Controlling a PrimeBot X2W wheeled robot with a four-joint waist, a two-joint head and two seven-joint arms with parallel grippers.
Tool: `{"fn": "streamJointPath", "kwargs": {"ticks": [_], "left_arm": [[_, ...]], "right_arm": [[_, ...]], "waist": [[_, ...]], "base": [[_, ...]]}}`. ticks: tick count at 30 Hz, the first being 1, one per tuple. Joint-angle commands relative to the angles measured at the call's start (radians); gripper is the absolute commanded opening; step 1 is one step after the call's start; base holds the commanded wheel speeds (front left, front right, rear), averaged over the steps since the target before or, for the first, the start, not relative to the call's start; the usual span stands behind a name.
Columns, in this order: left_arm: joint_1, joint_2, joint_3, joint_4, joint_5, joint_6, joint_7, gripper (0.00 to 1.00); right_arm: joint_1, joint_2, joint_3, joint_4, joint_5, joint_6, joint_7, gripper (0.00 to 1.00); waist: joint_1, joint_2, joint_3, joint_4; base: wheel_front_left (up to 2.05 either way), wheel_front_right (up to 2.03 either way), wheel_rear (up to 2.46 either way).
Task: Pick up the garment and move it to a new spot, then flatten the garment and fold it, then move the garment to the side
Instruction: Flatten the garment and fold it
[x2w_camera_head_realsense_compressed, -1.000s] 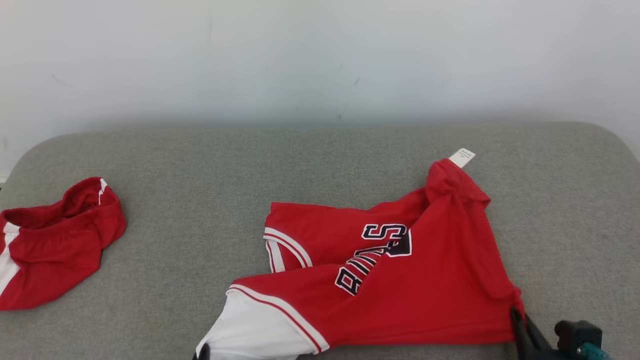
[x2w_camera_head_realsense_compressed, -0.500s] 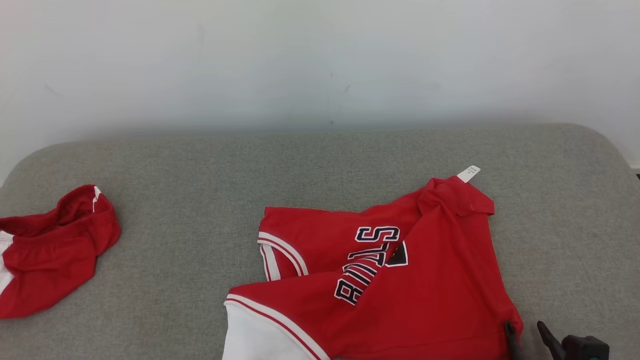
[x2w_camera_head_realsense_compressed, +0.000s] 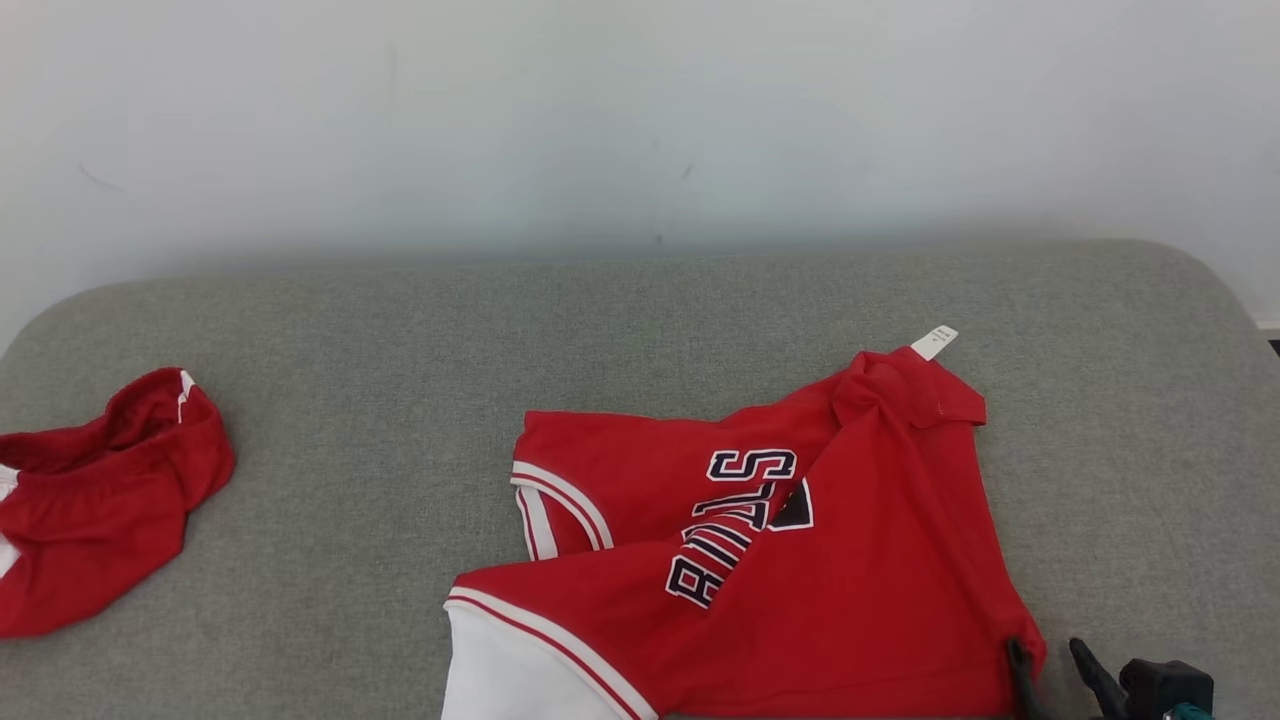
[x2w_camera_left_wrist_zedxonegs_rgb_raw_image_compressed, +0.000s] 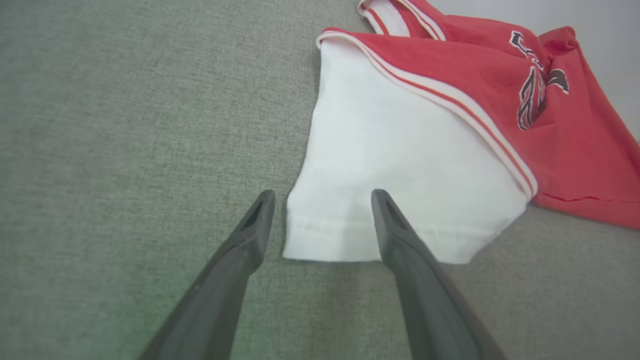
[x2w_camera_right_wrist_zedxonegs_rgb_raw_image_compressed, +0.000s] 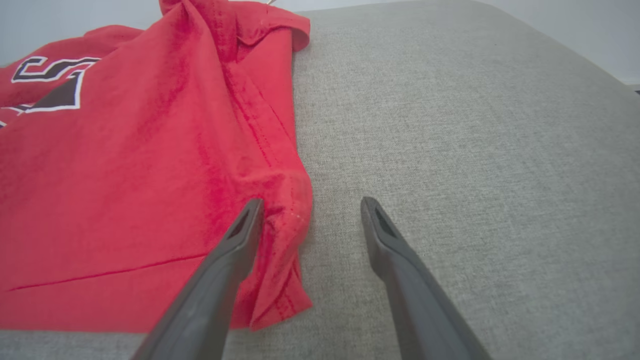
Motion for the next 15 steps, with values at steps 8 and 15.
{"fn": "streamJointPath", "kwargs": {"ticks": [8,15], "left_arm": [[-0.066,-0.006,-0.063,0.09,-0.063,0.002,-0.002,0.0],[-0.043,0.013,-0.031,0.004,-0.058,0.002,-0.002,0.0]], "right_arm": [[-0.038,0.013,0.018,0.062,0.01,-0.002,-0.007,0.0],[-0.01,0.001,0.01,-0.034,-0.006,-0.002,-0.046,0.0]], "waist": [[0.0,0.0,0.003,0.015],[0.0,0.0,0.008,0.016]], "base": [[0.0,0.0,0.0],[0.0,0.0,0.0]]}}
